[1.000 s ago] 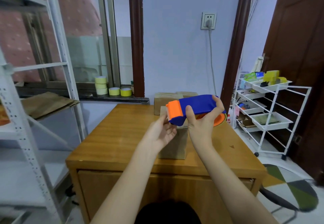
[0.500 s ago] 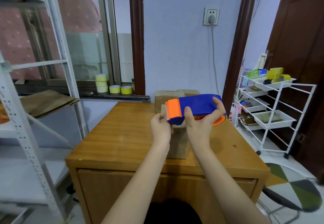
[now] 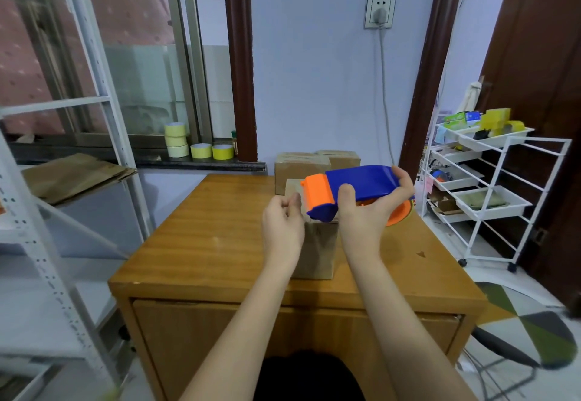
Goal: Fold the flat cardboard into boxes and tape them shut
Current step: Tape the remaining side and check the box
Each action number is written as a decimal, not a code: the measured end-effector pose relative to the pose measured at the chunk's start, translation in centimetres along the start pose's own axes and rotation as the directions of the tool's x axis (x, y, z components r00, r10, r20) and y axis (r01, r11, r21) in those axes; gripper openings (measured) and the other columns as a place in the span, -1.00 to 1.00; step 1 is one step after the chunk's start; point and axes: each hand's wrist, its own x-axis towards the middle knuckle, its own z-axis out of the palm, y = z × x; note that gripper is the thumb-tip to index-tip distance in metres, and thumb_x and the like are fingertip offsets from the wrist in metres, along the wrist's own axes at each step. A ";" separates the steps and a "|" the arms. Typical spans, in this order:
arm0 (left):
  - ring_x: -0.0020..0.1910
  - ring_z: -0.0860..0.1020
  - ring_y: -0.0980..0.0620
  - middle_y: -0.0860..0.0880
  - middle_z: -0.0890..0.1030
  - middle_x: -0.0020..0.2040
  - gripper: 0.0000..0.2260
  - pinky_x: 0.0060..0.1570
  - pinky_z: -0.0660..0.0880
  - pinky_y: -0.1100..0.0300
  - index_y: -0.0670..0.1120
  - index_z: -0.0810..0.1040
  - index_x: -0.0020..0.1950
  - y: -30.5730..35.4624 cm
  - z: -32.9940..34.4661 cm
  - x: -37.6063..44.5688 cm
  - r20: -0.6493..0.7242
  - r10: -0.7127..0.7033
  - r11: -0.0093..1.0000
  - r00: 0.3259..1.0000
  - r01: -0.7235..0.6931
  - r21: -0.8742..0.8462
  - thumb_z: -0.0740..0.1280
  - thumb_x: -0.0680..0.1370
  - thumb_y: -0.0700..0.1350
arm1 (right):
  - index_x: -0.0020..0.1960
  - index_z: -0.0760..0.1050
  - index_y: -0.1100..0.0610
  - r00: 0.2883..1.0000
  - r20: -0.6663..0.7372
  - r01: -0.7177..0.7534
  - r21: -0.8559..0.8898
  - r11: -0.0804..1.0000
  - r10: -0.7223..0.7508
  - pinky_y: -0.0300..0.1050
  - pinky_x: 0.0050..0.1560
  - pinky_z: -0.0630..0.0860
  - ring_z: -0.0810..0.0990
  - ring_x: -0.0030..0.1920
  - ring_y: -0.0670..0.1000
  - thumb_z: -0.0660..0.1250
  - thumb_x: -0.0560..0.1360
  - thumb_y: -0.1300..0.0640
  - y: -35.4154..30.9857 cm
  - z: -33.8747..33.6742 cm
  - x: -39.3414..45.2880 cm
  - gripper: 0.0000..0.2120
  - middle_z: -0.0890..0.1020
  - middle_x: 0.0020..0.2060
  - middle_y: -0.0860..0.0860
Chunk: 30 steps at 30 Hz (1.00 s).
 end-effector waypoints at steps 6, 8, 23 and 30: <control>-0.28 0.47 0.10 0.02 0.51 -0.30 -0.75 -0.33 0.34 0.30 -0.09 0.45 -0.21 -0.6 -1.7 0.6 0.037 -0.004 0.994 0.999 0.000 0.110 0.21 0.62 -0.02 | 0.37 0.09 0.10 1.000 0.012 -0.002 -0.024 1.000 0.002 -0.40 -0.26 0.49 0.50 -0.12 -0.41 0.34 0.42 0.45 0.4 -1.5 0.7 -0.33 0.31 0.04 -0.19; -0.31 0.46 0.12 0.03 0.50 -0.32 -0.74 -0.35 0.31 0.31 -0.09 0.45 -0.22 -0.4 -1.9 0.5 0.033 -0.012 0.994 0.999 0.008 0.112 0.21 0.63 -0.03 | 0.39 0.09 0.17 1.000 -0.017 0.014 -0.035 0.999 -0.014 -0.42 -0.26 0.48 0.50 -0.14 -0.41 0.33 0.43 0.46 0.6 -1.8 0.9 -0.34 0.30 0.03 -0.20; -0.30 0.51 0.04 -0.03 0.55 -0.36 -0.66 -0.32 0.39 0.21 -0.13 0.45 -0.26 -1.0 -1.9 1.6 0.038 0.047 0.944 0.998 -0.057 0.326 0.23 0.60 0.08 | 0.40 0.09 0.18 1.000 0.017 -0.017 -0.083 0.996 0.019 -0.44 -0.25 0.46 0.50 -0.15 -0.40 0.33 0.45 0.44 1.8 -3.2 1.0 -0.36 0.33 0.08 -0.09; -0.30 0.52 0.05 0.03 0.54 -0.39 -0.67 -0.23 0.43 0.14 -0.06 0.41 -0.29 -0.9 -3.4 2.3 0.037 0.109 0.906 0.993 -0.115 0.407 0.21 0.60 0.10 | 0.39 0.09 0.24 0.999 -0.002 0.044 -0.117 0.992 -0.045 -0.44 -0.22 0.46 0.49 -0.13 -0.41 0.32 0.44 0.47 2.3 -4.0 2.1 -0.37 0.31 0.02 -0.16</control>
